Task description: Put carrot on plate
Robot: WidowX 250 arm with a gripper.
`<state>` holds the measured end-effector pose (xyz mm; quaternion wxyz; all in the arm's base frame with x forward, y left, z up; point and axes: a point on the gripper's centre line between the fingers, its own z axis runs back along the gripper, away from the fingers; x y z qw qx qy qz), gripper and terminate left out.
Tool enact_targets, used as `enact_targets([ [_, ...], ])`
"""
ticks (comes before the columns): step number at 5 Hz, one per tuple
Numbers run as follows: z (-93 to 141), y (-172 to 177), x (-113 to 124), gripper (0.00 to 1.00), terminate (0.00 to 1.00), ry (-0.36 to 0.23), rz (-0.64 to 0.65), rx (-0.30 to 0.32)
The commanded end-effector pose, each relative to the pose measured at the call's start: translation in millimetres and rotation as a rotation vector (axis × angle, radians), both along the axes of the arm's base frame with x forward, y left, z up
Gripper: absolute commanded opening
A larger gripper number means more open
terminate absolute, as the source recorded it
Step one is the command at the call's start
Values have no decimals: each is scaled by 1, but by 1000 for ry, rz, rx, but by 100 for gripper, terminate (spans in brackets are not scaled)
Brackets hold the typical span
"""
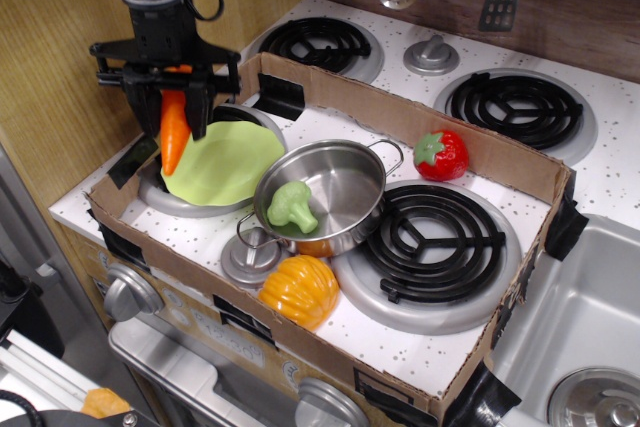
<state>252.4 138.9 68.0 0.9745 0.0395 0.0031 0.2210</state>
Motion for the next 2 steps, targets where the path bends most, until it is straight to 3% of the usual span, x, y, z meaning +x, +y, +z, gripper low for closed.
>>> enact_targets([
  [1,18,-15,-3,0,0,218,-318,-28],
  [2,2,-18,7,0,0,221,-361,-56],
])
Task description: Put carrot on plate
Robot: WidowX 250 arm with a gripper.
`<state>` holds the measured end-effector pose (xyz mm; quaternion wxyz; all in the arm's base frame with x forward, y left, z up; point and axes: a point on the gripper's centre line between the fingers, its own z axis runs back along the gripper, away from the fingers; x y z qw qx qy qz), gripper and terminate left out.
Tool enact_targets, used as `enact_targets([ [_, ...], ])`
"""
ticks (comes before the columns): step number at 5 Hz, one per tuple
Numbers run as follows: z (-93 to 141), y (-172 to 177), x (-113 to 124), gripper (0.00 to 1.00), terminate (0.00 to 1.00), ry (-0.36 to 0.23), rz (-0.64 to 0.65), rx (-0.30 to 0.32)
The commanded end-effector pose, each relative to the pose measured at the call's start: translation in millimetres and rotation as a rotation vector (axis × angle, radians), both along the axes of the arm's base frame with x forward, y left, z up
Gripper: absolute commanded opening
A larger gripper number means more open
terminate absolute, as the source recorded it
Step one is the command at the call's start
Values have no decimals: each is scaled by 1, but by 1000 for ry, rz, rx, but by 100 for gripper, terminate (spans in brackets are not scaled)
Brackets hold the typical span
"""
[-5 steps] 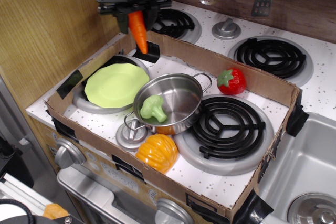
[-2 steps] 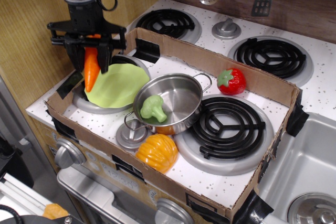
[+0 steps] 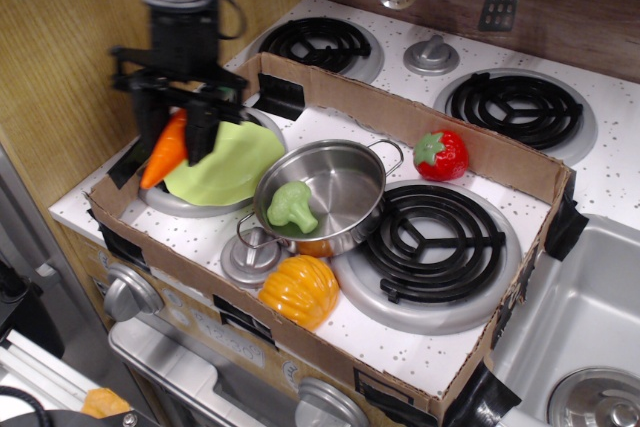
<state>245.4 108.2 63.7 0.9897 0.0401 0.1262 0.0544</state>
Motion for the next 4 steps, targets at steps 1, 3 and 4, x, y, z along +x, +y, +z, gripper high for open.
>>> enact_targets([
  [1,-2,13,24,0,0,-49,-43,-35],
  [3,-20,27,24,0,0,-136,-18,-38],
  [4,-20,28,24,100,0,-154,-17,-37],
])
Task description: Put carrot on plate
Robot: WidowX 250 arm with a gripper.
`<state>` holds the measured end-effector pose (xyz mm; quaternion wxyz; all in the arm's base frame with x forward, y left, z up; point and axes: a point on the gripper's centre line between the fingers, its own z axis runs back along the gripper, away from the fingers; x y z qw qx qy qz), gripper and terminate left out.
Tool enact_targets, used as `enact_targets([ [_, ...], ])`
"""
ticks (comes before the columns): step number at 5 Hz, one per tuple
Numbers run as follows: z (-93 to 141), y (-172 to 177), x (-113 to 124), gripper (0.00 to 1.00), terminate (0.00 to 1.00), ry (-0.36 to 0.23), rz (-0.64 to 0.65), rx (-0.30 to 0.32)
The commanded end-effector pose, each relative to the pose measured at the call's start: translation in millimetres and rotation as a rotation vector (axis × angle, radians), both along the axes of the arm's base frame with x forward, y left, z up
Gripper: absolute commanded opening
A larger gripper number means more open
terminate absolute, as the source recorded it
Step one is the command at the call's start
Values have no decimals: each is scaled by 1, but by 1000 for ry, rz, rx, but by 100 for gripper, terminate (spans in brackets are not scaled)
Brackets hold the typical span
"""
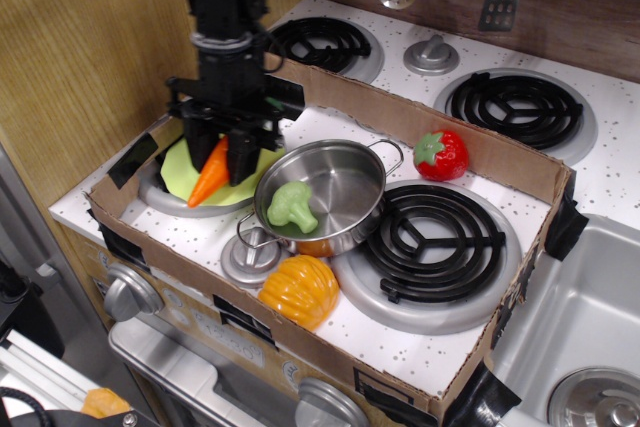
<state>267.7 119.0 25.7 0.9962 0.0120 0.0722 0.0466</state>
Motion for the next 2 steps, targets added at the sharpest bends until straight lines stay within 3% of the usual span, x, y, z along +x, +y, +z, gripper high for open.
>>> enact_targets([
  [1,25,22,0,100,0,-84,10,48],
  [2,52,20,1,100,0,-130,40,129],
])
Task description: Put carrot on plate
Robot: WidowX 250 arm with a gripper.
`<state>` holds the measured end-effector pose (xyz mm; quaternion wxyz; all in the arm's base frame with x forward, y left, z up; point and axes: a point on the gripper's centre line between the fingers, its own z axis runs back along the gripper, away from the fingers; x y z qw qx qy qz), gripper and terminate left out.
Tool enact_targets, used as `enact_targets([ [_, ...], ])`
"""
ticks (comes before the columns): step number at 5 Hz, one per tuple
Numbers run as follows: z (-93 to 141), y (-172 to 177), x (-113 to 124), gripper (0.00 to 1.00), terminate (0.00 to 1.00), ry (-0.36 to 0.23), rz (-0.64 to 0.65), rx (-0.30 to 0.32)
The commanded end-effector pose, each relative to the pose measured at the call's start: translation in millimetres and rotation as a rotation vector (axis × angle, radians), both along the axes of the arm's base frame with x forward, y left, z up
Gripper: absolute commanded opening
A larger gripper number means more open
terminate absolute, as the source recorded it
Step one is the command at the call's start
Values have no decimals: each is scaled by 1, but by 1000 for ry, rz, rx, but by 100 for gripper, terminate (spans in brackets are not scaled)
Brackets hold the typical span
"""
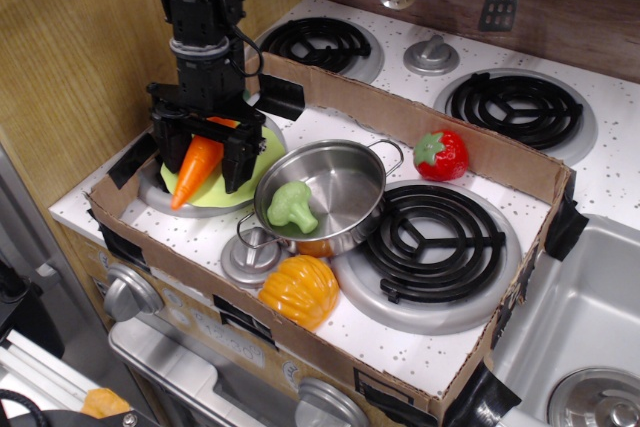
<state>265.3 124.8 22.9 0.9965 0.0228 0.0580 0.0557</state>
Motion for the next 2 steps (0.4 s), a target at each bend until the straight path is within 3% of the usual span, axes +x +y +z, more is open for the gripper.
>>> enact_targets([
  [1,94,7,6,100,0,-116,40,233],
  [2,126,-3,11,100,100,-118,50,353],
])
